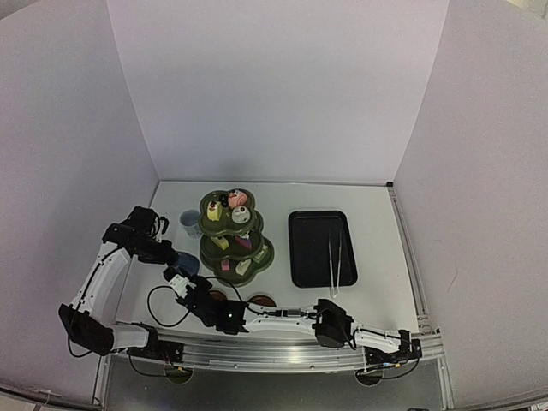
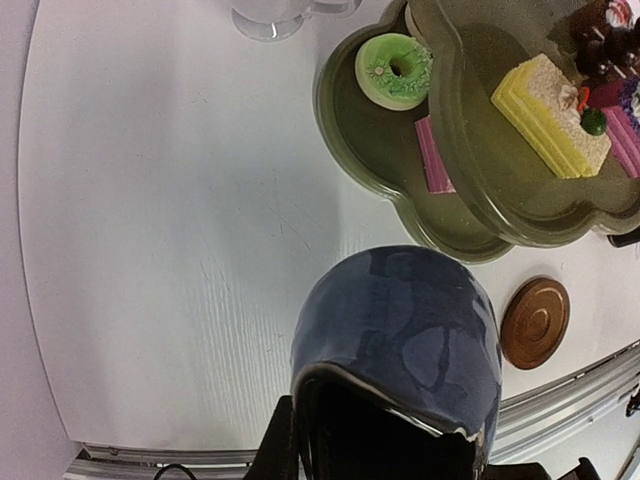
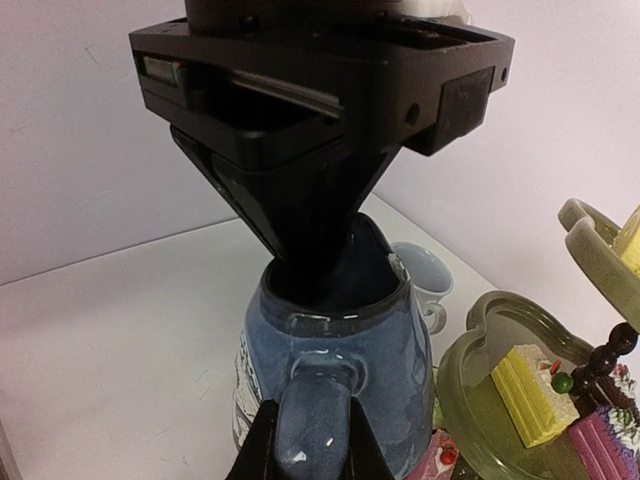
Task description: Serve the afternoon tea
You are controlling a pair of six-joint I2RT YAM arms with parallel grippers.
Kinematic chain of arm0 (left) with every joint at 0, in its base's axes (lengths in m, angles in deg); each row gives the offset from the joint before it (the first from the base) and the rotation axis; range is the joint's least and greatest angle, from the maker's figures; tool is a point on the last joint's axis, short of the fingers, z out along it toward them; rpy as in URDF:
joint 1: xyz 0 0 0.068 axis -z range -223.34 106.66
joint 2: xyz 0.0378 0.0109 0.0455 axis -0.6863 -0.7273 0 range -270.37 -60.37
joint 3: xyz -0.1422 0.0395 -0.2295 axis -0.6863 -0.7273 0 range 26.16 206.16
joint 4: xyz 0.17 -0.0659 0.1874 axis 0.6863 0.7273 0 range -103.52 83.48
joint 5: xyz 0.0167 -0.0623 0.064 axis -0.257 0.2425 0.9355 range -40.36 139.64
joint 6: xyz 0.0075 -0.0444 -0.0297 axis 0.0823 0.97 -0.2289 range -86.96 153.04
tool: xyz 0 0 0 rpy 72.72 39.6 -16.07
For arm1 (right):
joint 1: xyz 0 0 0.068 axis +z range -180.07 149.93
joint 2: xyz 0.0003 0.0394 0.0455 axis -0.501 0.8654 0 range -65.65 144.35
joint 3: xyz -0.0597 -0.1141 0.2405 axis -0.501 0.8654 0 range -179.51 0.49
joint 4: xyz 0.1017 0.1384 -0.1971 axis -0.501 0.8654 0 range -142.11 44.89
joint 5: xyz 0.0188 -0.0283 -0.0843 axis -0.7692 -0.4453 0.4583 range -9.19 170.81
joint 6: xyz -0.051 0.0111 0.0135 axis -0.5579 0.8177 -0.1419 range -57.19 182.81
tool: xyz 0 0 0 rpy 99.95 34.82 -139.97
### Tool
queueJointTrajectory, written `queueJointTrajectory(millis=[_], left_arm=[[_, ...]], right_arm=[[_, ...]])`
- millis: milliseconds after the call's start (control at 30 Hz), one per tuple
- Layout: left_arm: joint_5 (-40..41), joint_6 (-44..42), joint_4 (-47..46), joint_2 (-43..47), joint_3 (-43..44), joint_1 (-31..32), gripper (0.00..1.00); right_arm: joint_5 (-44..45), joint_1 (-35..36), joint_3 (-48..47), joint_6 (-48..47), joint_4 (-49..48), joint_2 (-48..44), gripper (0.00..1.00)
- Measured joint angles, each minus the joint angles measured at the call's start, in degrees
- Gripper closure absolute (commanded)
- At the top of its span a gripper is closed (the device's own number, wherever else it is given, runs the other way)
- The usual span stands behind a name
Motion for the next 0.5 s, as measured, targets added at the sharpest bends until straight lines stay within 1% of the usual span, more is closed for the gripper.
queueJointTrajectory(millis=[33,67,100,133,200,300,400,500], left_arm=[[0.03,-0.12,0.05,0.0,-0.14,0.0,0.68],[-0.37,-0.3,0.05,0.04,-0.2,0.01,0.62],[-1.08,-0.48,0.0,0.12,-0.23,0.02,0.56],[-1.54,-0.78,-0.04,0.37,-0.23,0.1,0.52],[-2.28,-1.44,-0.07,0.75,-0.22,0.19,0.48],[-2.65,-1.62,-0.04,0.83,0.03,0.22,0.47],[-2.63,-1.74,-0.05,0.83,1.17,0.22,0.39],[-2.51,-2.3,-0.14,0.84,3.49,0.22,0.31]], right_arm=[[-0.22,-0.03,0.65,0.42,-0.44,-0.2,1.0],[-0.61,-0.12,1.39,1.0,-0.25,-0.43,1.0],[-1.15,-0.25,2.13,1.61,0.36,-0.65,1.0],[-1.49,-0.41,2.76,2.04,0.93,-0.67,1.0],[-2.3,-0.92,4.72,3.2,2.68,-0.67,1.0],[-3.29,-1.59,7.17,4.65,5.45,-0.68,1.0],[-4.3,-2.16,9.68,6.07,6.15,-1.33,1.0],[-7.72,-2.5,14.41,7.71,6.56,-4.5,1.0]])
